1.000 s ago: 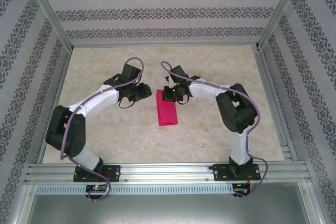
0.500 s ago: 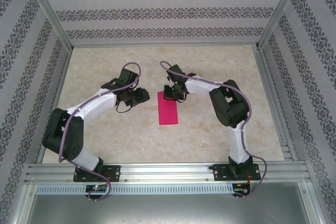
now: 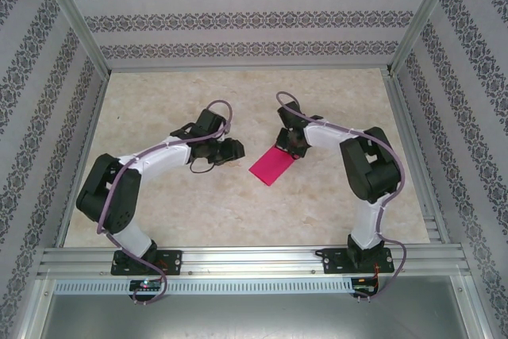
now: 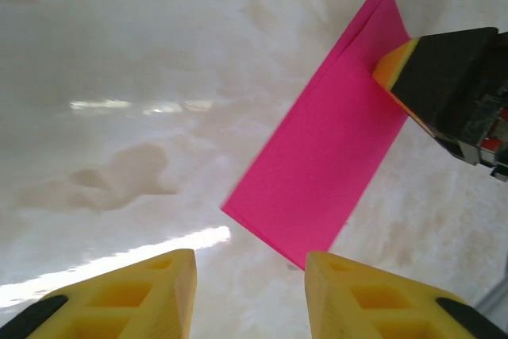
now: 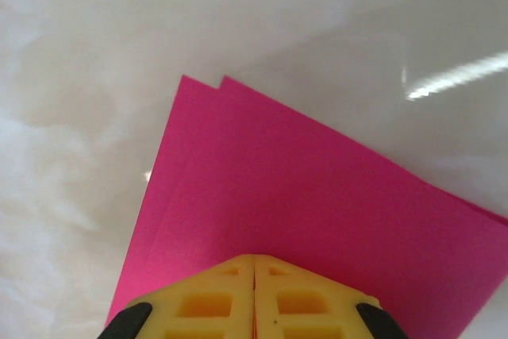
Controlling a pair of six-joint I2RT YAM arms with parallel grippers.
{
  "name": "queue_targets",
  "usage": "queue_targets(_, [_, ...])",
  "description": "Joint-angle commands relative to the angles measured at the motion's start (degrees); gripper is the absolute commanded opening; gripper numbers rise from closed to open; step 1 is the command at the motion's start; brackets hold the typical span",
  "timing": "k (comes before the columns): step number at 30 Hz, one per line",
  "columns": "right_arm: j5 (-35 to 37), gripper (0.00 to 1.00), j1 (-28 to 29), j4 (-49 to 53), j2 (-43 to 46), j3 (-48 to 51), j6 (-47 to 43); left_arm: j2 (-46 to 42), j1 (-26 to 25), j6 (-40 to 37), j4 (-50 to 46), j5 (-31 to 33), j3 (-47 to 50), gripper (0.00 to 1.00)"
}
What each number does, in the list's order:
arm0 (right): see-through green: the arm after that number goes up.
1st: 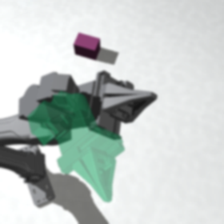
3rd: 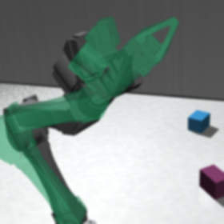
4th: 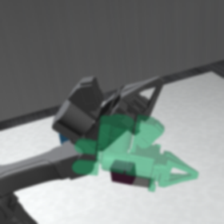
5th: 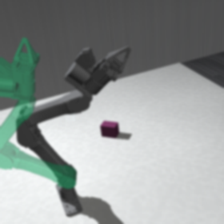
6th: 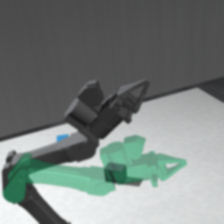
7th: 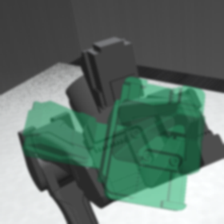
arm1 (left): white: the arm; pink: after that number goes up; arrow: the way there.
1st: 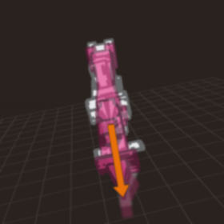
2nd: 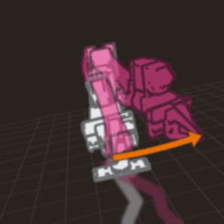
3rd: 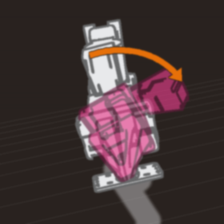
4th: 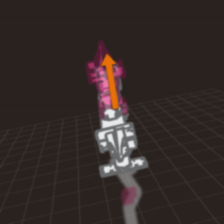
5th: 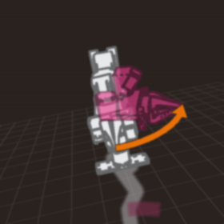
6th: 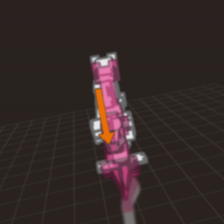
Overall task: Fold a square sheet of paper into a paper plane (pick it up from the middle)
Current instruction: Rotate the square sheet of paper at the center of the table, then move the square sheet of paper to the center of the table.
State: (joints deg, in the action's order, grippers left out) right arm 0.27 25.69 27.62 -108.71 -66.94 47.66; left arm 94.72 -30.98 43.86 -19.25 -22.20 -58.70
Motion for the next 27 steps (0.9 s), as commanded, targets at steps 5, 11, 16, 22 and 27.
queue_targets(5, [-9.5, 0.11, -3.6, -11.3, 8.6, 6.1, -1.3, 5.0, -7.0, 4.1, 9.0, -4.1, -1.3, 0.34])
queue_targets(11, [-11.7, 0.12, -7.1, -8.9, 11.3, 9.5, -7.2, 10.7, -11.3, 5.9, 10.7, -5.0, -5.6, 0.25])
queue_targets(16, [-12.9, 0.14, -7.9, -7.6, 12.2, 11.4, -9.8, 14.9, -12.5, 5.8, 7.1, -2.6, -9.8, 0.19])
queue_targets(22, [-13.4, 0.16, -7.9, -7.2, 12.8, 12.3, -10.8, 18.7, -12.5, 5.4, 1.2, 1.2, -12.9, 0.16])
queue_targets(27, [-14.2, 0.18, -7.8, -6.6, 12.1, 12.7, -11.1, 19.9, -12.5, 4.2, -2.9, 3.4, -13.8, 0.15])
